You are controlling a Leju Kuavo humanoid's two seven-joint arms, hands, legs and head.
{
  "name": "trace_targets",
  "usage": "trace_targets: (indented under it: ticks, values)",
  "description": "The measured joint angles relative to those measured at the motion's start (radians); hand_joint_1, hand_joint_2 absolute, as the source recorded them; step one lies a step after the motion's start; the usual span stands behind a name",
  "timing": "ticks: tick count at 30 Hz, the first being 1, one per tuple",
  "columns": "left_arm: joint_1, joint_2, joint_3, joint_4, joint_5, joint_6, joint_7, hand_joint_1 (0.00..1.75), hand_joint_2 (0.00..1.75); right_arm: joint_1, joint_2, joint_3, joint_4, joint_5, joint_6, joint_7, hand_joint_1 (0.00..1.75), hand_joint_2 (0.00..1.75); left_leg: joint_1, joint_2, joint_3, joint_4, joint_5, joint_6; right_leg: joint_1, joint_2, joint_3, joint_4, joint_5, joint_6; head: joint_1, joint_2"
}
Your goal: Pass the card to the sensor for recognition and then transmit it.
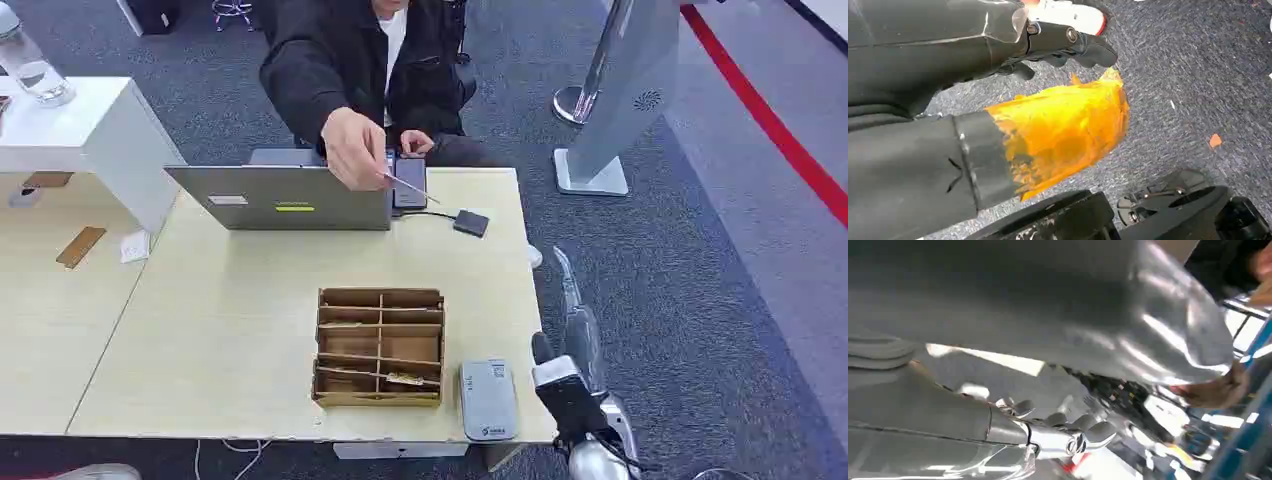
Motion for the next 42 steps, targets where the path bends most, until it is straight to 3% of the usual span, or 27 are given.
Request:
trace_targets:
  ticks: [2, 4, 6, 7, 12, 17, 22, 35, 42]
  values:
    - [-0.001, -0.001, 0.0, 0.0, 0.003, -0.001, 0.0, 0.0, 0.0, -0.011, -0.014, 0.028, -0.016, 0.05, -0.036, 0.015, 0.0, 0.0, 0.0, 0.0, 0.0, 0.0, 0.0, 0.0, 0.0, 0.0, 0.0, 0.0, 0.0, 0.0, 0.0, 0.0]
    - [-0.006, -0.004, 0.001, 0.0, 0.008, -0.002, 0.0, 0.0, 0.0, -0.04, -0.043, 0.098, -0.048, 0.179, -0.118, 0.081, 0.0, 0.0, 0.0, 0.0, 0.0, 0.0, 0.0, 0.0, 0.0, 0.0, 0.0, 0.0, 0.0, 0.0, 0.0, 0.0]
    - [-0.007, -0.004, 0.002, 0.0, 0.01, -0.002, 0.0, 0.0, 0.0, -0.056, -0.056, 0.132, -0.063, 0.195, -0.127, 0.094, 0.0, 0.0, 0.0, 0.0, 0.0, 0.0, 0.0, 0.0, 0.0, 0.0, 0.0, 0.0, 0.0, 0.0, 0.0, 0.0]
    - [-0.007, -0.005, 0.003, 0.0, 0.01, -0.002, 0.0, 0.0, 0.0, -0.057, -0.058, 0.137, -0.065, 0.195, -0.129, 0.095, 0.0, 1.75, 0.0, 0.0, 0.0, 0.0, 0.0, 0.0, 0.0, 0.0, 0.0, 0.0, 0.0, 0.0, 0.0, 0.0]
    - [-0.007, -0.005, 0.004, 0.0, 0.01, -0.002, 0.002, 0.0, 0.0, -0.064, -0.066, 0.148, -0.068, 0.241, -0.16, 0.111, 0.0, 1.75, 0.0, 0.0, -0.001, 0.0, 0.0, 0.0, 0.0, 0.0, 0.0, 0.0, 0.0, 0.0, 0.0, 0.0]
    - [-0.011, -0.007, 0.006, 0.0, 0.01, -0.003, 0.016, 0.0, 0.0, -0.133, -0.094, 0.214, -0.063, 0.541, -0.296, 0.249, 0.0, 1.75, 0.0, 0.0, -0.001, 0.0, 0.0, 0.0, 0.0, 0.0, 0.0, 0.0, 0.0, 0.0, 0.0, 0.0]
    - [-0.012, -0.009, 0.006, 0.0, 0.009, -0.006, 0.022, 0.0, 0.0, -0.189, -0.113, 0.262, -0.043, 0.744, -0.362, 0.339, 0.0, 1.75, 0.0, 0.0, -0.001, 0.0, 0.0, 0.0, 0.0, 0.0, 0.0, 0.0, 0.0, 0.0, 0.0, 0.0]
    - [-0.011, -0.012, 0.006, 0.0, 0.009, -0.008, 0.029, 0.0, 0.0, -0.264, -0.135, 0.32, 0.011, 0.918, -0.398, 0.43, 0.0, 1.75, 0.0, 0.0, -0.001, 0.0, 0.0, 0.0, 0.0, 0.0, -0.001, 0.0, 0.0, 0.0, 0.0, 0.0]
    - [-0.011, -0.014, 0.006, 0.0, 0.009, -0.009, 0.031, 0.0, 0.0, -0.284, -0.137, 0.338, 0.032, 0.938, -0.402, 0.44, 0.0, 1.75, 0.0, 0.0, -0.001, 0.0, 0.0, 0.0, 0.0, 0.0, -0.001, 0.0, 0.0, 0.0, 0.0, 0.0]
